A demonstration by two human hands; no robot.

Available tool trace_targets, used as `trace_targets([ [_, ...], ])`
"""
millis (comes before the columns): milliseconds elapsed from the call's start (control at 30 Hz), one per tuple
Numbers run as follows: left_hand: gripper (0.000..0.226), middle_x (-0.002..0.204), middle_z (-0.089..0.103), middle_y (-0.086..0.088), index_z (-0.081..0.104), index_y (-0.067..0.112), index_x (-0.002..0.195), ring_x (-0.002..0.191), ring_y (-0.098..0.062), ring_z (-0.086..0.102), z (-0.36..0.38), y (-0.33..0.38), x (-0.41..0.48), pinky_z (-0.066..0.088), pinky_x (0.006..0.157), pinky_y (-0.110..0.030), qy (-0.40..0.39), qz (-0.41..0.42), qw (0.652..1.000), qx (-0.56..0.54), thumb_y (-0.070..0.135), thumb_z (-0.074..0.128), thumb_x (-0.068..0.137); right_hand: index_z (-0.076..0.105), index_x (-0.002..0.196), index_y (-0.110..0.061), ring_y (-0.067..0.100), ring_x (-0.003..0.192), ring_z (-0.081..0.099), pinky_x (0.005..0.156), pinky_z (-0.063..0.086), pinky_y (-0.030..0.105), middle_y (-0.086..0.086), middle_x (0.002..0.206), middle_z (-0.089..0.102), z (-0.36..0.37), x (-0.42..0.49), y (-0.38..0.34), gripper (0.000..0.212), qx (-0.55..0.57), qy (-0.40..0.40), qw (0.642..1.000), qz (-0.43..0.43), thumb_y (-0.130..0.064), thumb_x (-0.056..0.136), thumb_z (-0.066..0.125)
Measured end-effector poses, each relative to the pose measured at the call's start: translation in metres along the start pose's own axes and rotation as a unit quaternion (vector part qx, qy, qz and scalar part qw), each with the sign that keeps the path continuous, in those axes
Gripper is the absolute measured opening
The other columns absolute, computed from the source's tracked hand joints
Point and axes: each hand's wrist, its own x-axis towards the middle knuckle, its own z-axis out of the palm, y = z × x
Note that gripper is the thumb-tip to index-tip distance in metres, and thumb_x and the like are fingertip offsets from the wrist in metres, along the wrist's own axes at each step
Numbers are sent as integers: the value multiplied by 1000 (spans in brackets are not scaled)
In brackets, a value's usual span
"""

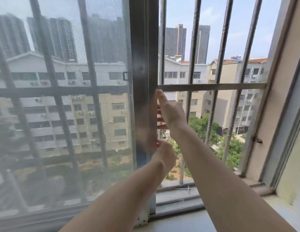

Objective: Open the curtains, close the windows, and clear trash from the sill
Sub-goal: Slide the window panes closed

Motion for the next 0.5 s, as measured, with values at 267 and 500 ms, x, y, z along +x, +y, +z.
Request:
trace_targets([
  [267,52,109,59,-15,59,10,111,99,-34,51,22,3,-24,38,90,-48,-28,4,998,62,53,43,88,64,73,9,33,69,62,71,51,41,20,72,67,19,-18,-11,87,-56,-30,997,-46,-67,87,25],
  [500,39,143,42,-1,59,27,117,138,-24,23,52,-2,-70,-2,109,-55,137,-79,987,4,37,63,79,61,90,-15,10,73,50,64,38,22,-6,81,55,24,-30,1,39,-61,40,994,-81,-51,92,44],
])
